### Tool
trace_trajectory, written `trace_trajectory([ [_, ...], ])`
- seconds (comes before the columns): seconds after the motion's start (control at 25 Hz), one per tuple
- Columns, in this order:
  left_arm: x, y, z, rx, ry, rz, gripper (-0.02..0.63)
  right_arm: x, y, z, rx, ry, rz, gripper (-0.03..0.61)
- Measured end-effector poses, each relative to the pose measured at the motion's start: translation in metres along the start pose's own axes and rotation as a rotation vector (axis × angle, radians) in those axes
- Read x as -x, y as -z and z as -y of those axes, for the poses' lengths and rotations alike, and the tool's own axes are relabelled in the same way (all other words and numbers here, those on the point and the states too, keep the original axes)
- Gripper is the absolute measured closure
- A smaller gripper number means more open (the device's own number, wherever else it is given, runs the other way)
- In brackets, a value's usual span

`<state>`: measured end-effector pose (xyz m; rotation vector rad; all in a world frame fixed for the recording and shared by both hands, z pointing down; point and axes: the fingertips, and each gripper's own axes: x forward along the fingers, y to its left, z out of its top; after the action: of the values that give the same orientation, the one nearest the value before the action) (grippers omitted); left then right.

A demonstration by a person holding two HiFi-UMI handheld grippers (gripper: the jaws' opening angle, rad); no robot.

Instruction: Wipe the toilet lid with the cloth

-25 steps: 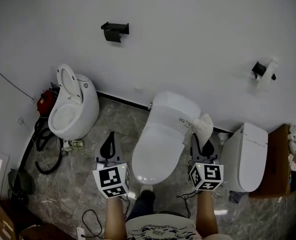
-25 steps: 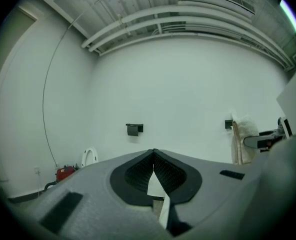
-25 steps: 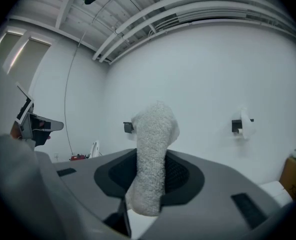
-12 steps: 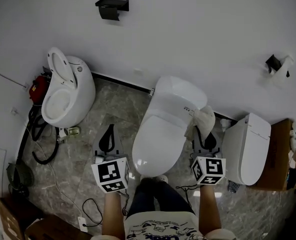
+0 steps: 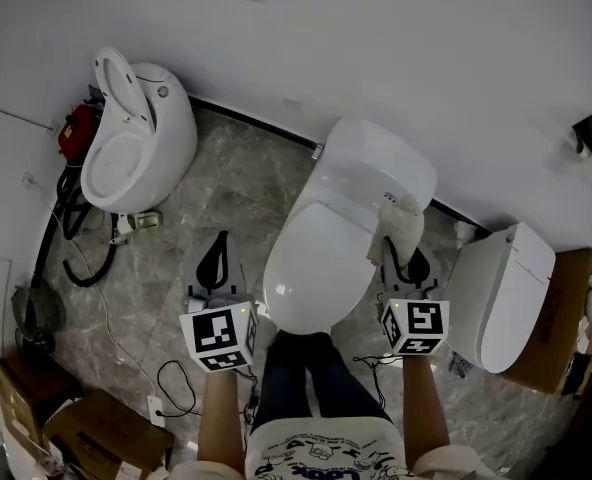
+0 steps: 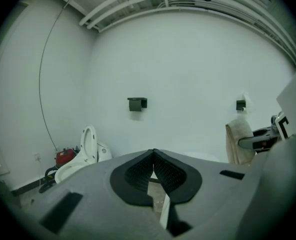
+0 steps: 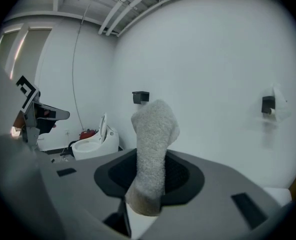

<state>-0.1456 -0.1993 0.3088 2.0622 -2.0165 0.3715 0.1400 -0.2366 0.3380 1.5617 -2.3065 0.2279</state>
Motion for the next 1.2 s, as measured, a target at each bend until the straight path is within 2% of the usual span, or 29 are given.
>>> trace_trajectory([
  [0.24,-0.019,0.038,-0.006,-0.053,-0.025,-0.068,0.605,-0.041,0.041,-0.002,0.015,-0.049,-0.073,0.459],
  [0.4,-0.032,0.067,-0.01,-0.055,-0.034,-0.119,0.604,-0.073,0.072,-0.003,0.029,-0.069,-0.129,0.459],
  [0.6,-0.047,0.1,-0.021,-0.059,-0.05,-0.142,0.606,-0.115,0.121,-0.01,0.066,-0.086,-0.194,0.457],
  [0.92,-0.073,0.156,-0.024,-0.088,-0.029,-0.184,0.606,-0.177,0.193,-0.028,0.152,-0.127,-0.298,0.456],
  [1.2,-0.082,0.2,-0.024,-0.04,-0.018,-0.208,0.604,-0.224,0.249,-0.043,0.256,-0.152,-0.38,0.456],
])
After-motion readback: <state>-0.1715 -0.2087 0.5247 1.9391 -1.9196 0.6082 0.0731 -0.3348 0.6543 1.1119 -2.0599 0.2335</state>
